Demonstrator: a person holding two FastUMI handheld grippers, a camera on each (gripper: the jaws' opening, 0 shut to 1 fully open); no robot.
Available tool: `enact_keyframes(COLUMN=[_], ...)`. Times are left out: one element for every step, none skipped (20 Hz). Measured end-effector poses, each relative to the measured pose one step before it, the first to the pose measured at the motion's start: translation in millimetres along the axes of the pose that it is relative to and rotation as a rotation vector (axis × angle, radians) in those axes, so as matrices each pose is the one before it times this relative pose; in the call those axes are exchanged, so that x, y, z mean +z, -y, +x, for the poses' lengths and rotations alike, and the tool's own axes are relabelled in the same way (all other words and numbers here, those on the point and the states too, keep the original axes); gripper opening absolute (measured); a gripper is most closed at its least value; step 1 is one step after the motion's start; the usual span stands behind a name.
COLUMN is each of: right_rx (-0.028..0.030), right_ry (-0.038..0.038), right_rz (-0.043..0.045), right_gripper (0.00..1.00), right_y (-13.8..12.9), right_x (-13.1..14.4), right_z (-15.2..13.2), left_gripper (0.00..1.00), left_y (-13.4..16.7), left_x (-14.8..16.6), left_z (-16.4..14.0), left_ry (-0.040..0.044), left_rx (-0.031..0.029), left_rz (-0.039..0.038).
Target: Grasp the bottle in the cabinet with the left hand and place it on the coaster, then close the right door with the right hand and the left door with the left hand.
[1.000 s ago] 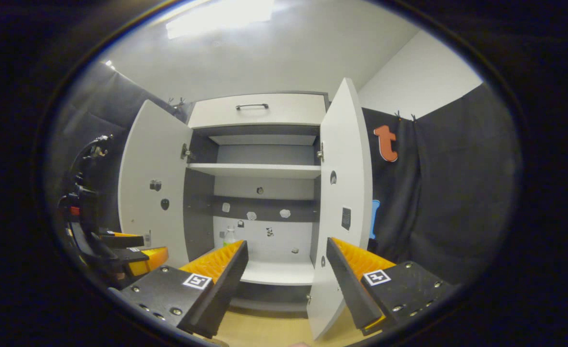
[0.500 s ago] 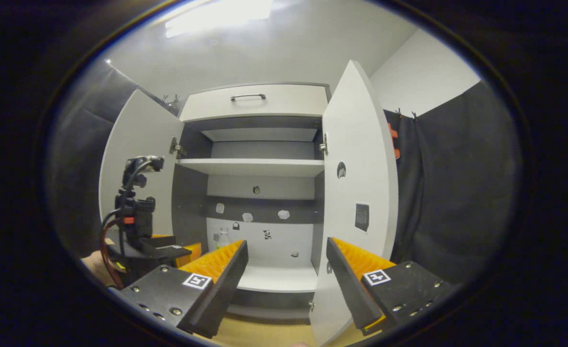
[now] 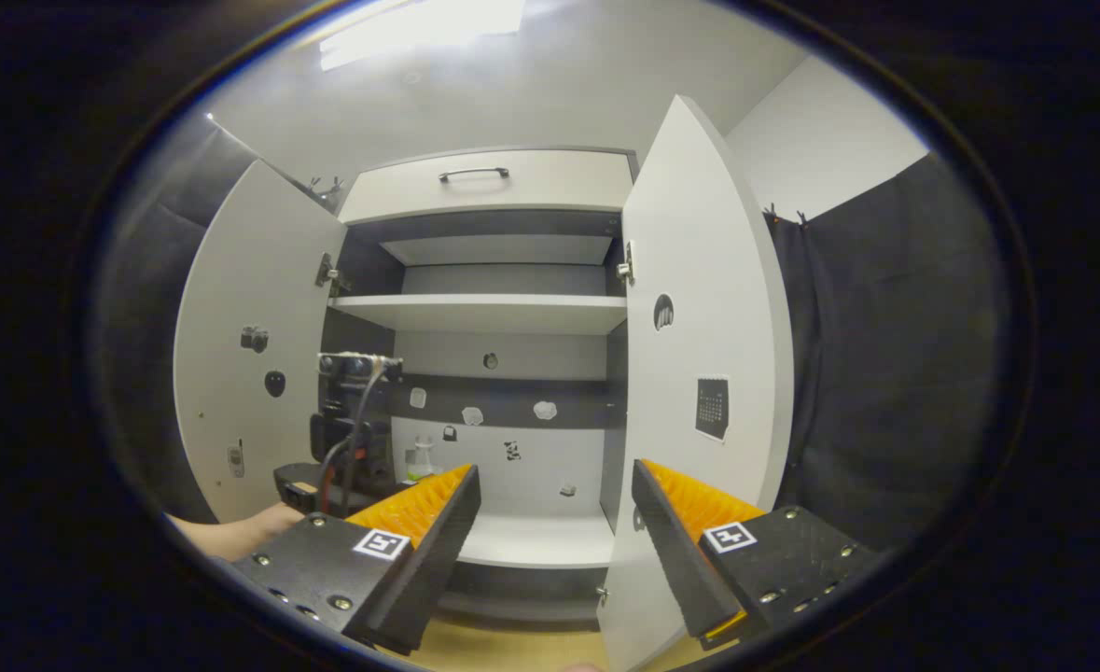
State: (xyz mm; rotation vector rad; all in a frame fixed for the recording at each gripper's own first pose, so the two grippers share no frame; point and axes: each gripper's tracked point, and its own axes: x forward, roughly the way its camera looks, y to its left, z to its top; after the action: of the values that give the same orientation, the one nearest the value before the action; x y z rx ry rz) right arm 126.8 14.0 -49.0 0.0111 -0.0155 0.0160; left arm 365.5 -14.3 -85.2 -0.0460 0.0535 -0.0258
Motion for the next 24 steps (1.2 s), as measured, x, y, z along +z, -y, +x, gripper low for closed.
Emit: enact_keyframes(right_rx=[0.00498, 0.00346, 0.00138, -0.00008, -0.00364, -0.00695, -0.01185, -0.01152, -0.01157, -0.00536, 0.00196, 0.00465, 0.00584, 0.0077, 0.00653, 0.00278, 0.00068, 0.00376, 0.00272, 0.00574, 0.00554, 0.00574, 0.00892, 0.00737], right_ry=[0.00571, 0.00413, 0.00161, -0.0033, -0.00819, -0.01144, -0.01344, -0.01572, -0.01231, -0.0083, -0.00184, 0.00303, 0.00503, 0.00609, 0.00309, 0.0037, 0.00522, 0.00228, 0.00312, 0.00403, 0.00542, 0.00664, 0.00586, 0.00263], right_rz=[-0.00435, -0.00637, -0.00649, -0.00542, -0.00398, -0.0044, -0.0055, -0.00484, -0.00202, -0.00029, 0.00126, 0.00121, 0.00042, -0.00057, -0.00102, -0.00091, 0.00225, 0.00508, 0.00739, 0.00609, 0.00528, 0.00474, 0.00523, 0.00541], right_gripper=[0.99, 0.99, 0.99, 0.99, 0.99, 0.98, 0.99, 0.99, 0.99, 0.99, 0.99, 0.99, 0.99, 0.99, 0.99, 0.99, 0.99, 0.99, 0.99, 0.99, 0.99, 0.99, 0.99, 0.99], right_y=[-1.21, 0.14, 0.27, 0.66, 0.93, 2.2, 2.11, 2.58, 2.83, 1.37, -0.74, -0.98, -0.64, -0.83, -0.79, 0.21, 1.33, 0.39, 1.03, 0.31, -0.64, -0.31, -1.5, -0.9], right_x=[1.26, -1.12, -0.77, -1.75, -2.6, -4.2, -4.49, -4.33, -2.52, -2.19, 0.49, 0.62, 1.89, 1.27, 1.85, 1.44, 1.96, 2.05, 1.73, 2.55, 3.82, 2.4, 3.88, 1.61], right_z=[1.02, 0.85, 0.92, 1.42, 2.26, -0.18, -0.53, -1.72, -2.32, -3.82, -5.43, -5.65, -5.61, -6.18, -5.83, -6.36, -5.93, -6.36, -7.62, -7.16, -7.36, -8.49, -9.1, -8.57], left_gripper=[0.99, 0.99, 0.99, 0.99, 0.99, 0.99, 0.99, 0.99, 0.99, 0.93, 0.87, 0.81, 0.8, 0.8, 0.8, 0.8, 0.8, 0.79, 0.79, 0.79, 0.8, 0.79, 0.79, 0.79], left_y=[-0.15, -2.2, -0.88, 0.94, -0.57, -0.24, -0.29, 0.11, 2.21, 3.98, 0.7, 3.58, 2.66, 2.94, 3.52, 3.74, 0.87, 0.76, 1.26, 0.23, 0.78, -0.11, 0.65, 0.62], left_x=[-3.78, -3.15, -3.52, -2.44, -3.05, 0.58, 2.16, 1.24, -2.35, -6.37, 2.55, 3.54, -0.45, 2.1, 2.71, 4.99, 4.41, 5.04, 4.54, 4.97, 4.03, 5.26, 4.58, 4.98], left_z=[7.45, 7.65, 8.41, 6.72, 4.61, 3.21, 4.14, 4.98, 3.84, 0.75, -2.92, -0.95, -4.32, -7.02, -11.04, -12.79, -12.69, -13.07, -13.67, -14.47, -16.24, -15.62, -14.93, -16.71], left_ry=[-0.00414, -0.00098, -0.00016, -0.0011, -0.00166, 0.00374, 0.01611, 0.0107, -0.00767, -0.03377, 0.00001, -0.00199, -0.00824, -0.00458, 0.00291, 0.01055, 0.00692, 0.00771, 0.00774, 0.00714, 0.0027, 0.00667, 0.00805, 0.00763], left_rx=[0.00312, 0.00459, -0.00246, -0.00317, -0.00069, -0.00107, 0.00186, 0.00182, -0.00755, -0.0127, -0.00301, -0.01837, -0.00867, -0.00515, -0.00915, -0.00908, 0.00027, -0.0007, -0.0003, -0.00082, 0.00069, -0.00145, -0.00044, 0.00072], left_rz=[-0.00279, -0.00525, -0.00592, -0.00175, 0.00272, 0.00307, 0.00002, -0.00925, -0.0107, -0.00567, 0.00501, 0.00672, 0.00005, -0.00613, -0.01004, -0.00522, -0.00583, -0.00019, -0.00082, -0.00289, -0.00752, -0.00778, -0.00463, -0.00032])
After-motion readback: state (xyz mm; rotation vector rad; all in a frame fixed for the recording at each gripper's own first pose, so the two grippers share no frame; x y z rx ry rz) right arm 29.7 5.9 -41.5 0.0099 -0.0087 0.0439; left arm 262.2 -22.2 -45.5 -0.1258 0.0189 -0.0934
